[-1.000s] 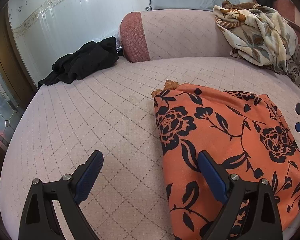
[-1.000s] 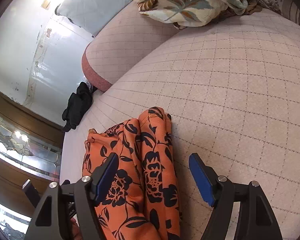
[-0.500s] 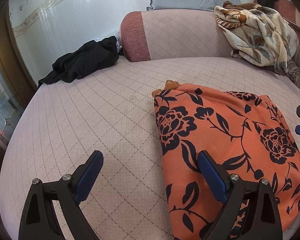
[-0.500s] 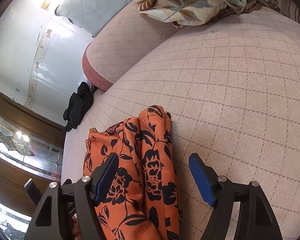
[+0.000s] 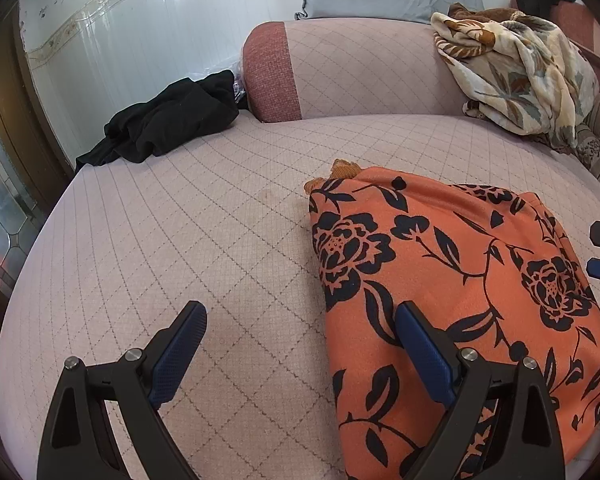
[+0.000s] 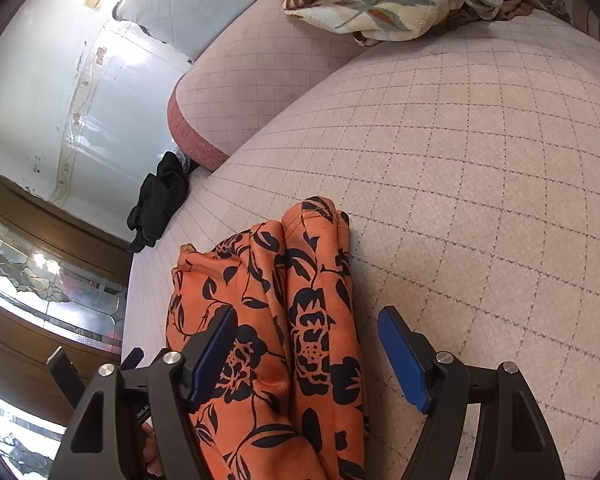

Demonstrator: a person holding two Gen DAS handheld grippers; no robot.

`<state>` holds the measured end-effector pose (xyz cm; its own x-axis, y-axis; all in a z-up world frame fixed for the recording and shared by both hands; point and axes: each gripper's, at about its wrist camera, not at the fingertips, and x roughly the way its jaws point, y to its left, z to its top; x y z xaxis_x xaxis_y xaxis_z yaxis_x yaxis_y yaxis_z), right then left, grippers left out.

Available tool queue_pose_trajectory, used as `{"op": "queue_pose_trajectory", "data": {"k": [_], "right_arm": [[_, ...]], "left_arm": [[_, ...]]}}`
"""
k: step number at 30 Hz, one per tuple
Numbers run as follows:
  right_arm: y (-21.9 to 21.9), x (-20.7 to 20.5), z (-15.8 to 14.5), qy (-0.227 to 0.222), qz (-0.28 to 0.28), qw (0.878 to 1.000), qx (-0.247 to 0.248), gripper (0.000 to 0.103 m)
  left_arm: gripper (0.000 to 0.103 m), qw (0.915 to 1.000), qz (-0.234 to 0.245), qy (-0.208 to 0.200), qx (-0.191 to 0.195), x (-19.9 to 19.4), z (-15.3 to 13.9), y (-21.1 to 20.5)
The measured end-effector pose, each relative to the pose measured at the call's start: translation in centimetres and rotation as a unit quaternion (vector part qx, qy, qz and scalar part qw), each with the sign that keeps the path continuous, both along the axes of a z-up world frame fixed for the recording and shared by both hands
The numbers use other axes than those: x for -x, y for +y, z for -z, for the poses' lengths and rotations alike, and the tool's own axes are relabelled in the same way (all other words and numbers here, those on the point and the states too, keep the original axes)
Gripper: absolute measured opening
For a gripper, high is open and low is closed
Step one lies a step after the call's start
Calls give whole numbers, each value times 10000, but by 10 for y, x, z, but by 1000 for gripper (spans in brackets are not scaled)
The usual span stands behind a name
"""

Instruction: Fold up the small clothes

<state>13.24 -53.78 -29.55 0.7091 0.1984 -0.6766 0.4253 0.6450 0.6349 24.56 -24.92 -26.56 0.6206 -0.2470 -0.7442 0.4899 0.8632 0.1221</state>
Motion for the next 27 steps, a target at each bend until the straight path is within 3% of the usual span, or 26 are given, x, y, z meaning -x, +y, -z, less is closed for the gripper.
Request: {"op": "queue_pose_trajectory", "data": {"k": [27], "right_arm": [[1,-6,2,-11,-106,9999,-7,76]], "left_arm": [[95,10000,-35,24,7,-2,0,1]]}}
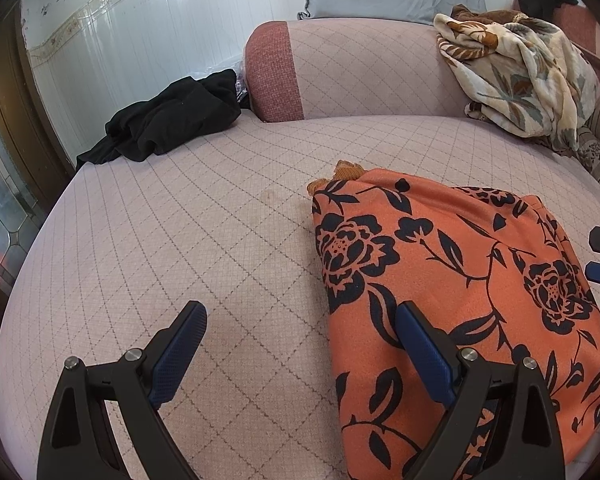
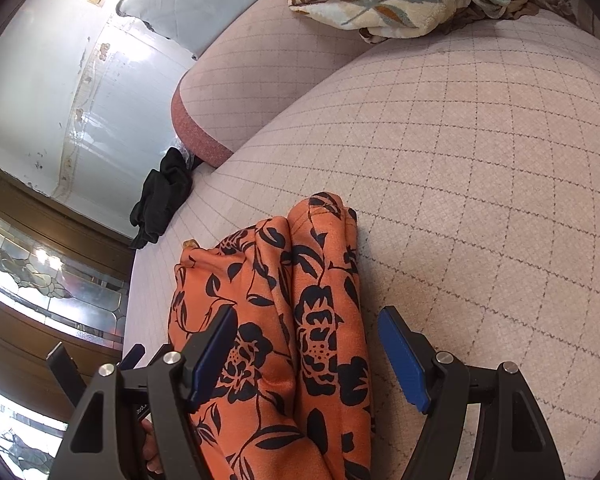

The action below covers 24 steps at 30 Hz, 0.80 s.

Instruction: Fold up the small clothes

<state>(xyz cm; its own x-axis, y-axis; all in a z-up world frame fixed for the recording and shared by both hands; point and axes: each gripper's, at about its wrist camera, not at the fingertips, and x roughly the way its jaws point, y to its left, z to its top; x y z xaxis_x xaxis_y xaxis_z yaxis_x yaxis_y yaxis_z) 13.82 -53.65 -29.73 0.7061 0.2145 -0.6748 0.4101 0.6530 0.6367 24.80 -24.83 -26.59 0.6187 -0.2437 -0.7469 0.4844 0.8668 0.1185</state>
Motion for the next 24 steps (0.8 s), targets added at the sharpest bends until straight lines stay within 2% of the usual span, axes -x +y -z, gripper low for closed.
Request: {"op": "queue_pose_trajectory", "data": {"k": [24], "right_arm": [[2,-1,2,2,-122,9999,27,76]], "left_arm": [[95,10000,4,19,5,-1,1,0]]}}
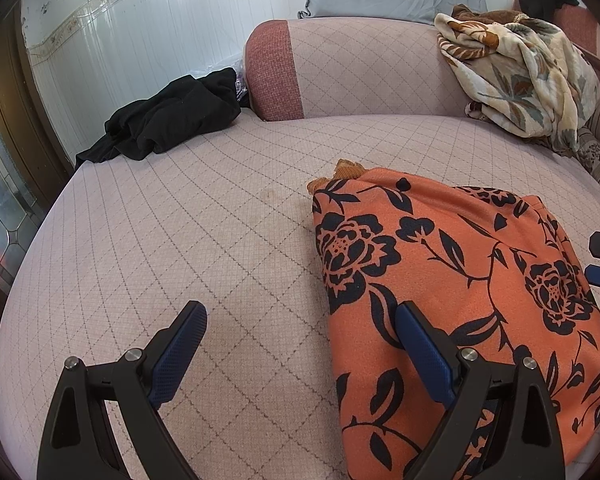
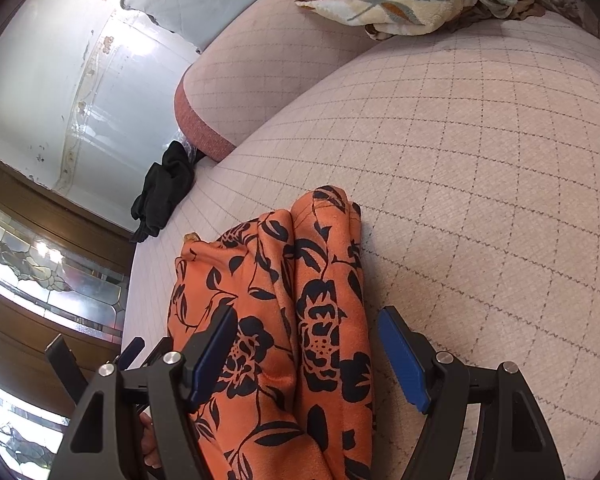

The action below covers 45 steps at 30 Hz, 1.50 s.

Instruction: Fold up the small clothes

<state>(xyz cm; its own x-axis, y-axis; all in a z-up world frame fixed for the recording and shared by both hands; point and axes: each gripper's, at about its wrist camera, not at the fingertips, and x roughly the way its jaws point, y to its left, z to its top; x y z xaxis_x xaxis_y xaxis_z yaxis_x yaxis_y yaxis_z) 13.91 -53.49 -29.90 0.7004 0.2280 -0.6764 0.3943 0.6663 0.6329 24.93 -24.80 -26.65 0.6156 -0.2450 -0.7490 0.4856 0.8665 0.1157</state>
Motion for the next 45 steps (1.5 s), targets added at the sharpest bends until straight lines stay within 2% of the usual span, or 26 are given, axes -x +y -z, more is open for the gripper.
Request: {"op": "queue_pose_trajectory", "data": {"k": [45], "right_arm": [[-1,-2,7,13,-80,9999,-91,76]], "left_arm": [[95,9998,-104,143,129,-10,-1,8]]}}
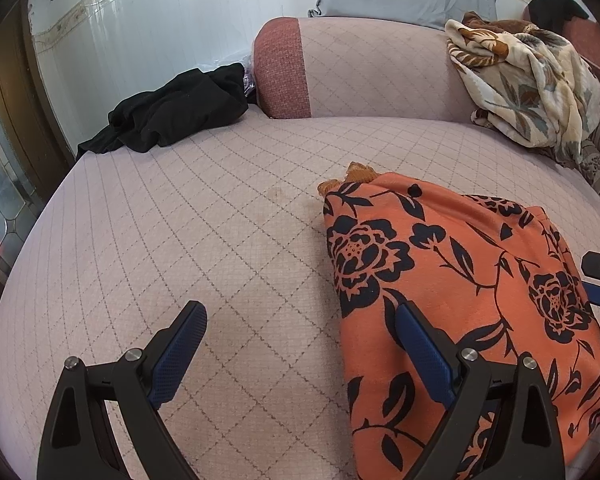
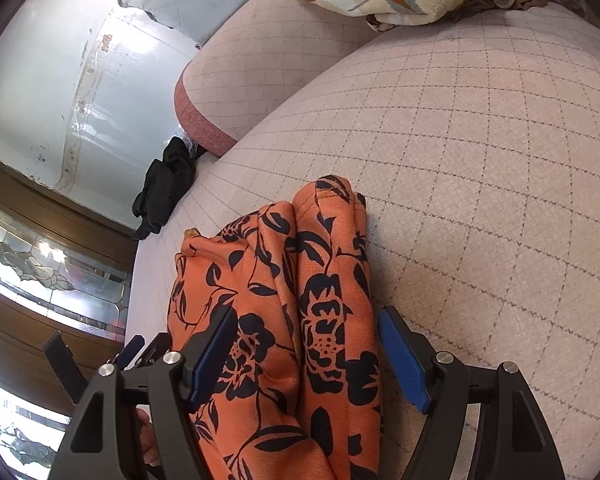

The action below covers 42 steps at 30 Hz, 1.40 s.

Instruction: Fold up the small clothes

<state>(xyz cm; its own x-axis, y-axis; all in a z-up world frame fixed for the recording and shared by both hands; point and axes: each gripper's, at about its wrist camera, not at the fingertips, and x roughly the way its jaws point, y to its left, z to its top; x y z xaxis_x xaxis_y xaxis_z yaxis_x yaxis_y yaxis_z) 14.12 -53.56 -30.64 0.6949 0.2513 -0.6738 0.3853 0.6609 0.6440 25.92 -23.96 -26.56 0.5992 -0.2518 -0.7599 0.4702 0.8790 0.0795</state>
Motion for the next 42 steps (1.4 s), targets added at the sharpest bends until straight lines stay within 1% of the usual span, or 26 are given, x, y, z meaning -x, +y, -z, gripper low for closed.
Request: {"op": "queue_pose_trajectory", "data": {"k": [20,27,32,38,40,42], "right_arm": [[-1,0,1,-1,-6,10000,-36,76],[-2,1,1,5,-24,10000,-45,76],[-6,4,3,5,-36,10000,-79,76],[-20,13,5,-67,49,9995,-294,76],[-24,16,5,-57,88,9995,-296,76],[-31,19,8,-85,122,9989,-451,76]], "left_arm": [[95,10000,-30,44,6,-3,0,1],[95,9999,30,113,47,-4,-1,1],[95,9976,352,482,341,-8,-2,5],[95,9908,660,955,691,-14,0,11],[95,9856,824,1166,901,-15,1,12],[95,9798,957,1392,1071,-15,3,12]]}}
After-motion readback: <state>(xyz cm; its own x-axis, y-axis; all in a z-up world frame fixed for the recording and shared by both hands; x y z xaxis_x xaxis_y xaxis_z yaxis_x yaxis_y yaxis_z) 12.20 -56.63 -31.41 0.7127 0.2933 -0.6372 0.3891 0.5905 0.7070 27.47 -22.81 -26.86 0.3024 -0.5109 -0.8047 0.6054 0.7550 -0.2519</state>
